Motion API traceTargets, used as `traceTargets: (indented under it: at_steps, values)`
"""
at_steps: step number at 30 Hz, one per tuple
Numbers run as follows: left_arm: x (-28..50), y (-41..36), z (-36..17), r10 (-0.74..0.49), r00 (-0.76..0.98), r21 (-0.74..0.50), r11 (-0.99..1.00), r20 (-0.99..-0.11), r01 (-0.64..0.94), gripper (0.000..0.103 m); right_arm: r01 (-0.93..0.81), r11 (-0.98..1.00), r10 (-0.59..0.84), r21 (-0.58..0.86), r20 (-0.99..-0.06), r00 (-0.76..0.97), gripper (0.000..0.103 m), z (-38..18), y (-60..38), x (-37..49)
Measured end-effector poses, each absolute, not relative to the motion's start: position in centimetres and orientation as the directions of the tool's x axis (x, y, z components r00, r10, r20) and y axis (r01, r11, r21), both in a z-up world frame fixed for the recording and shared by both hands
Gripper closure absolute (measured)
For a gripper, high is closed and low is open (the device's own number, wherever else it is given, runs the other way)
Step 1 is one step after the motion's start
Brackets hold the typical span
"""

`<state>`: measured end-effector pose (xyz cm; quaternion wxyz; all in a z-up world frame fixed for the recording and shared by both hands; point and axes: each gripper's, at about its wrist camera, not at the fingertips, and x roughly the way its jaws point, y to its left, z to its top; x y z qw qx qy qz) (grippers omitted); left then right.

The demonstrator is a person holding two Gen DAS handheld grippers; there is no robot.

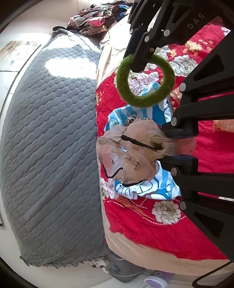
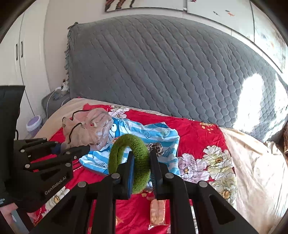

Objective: Organize objects
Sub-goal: 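Carry the sheer scrunchie and green hair tie over the striped shirt in the tray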

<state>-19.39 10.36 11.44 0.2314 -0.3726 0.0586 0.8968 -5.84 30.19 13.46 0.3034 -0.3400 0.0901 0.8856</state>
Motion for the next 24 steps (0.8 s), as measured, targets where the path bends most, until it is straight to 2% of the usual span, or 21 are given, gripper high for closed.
traceTargets:
  at_steps: [5,24]
  values:
    - [-20.3,10.9,11.1,0.363,-0.618,-0.041,-0.881,-0.697,-0.471,0.09,-0.6,-0.798,0.484,-0.057,-0.654,-0.581,0.086,13.1,30.7,-6.5]
    - [-25.2,10.2,8.2,0.365,-0.599,-0.082,-0.892,-0.713,-0.445,0.09,-0.616,-0.787,0.475,-0.026,-0.662,-0.579,0.086,11.0,33.4,-8.7]
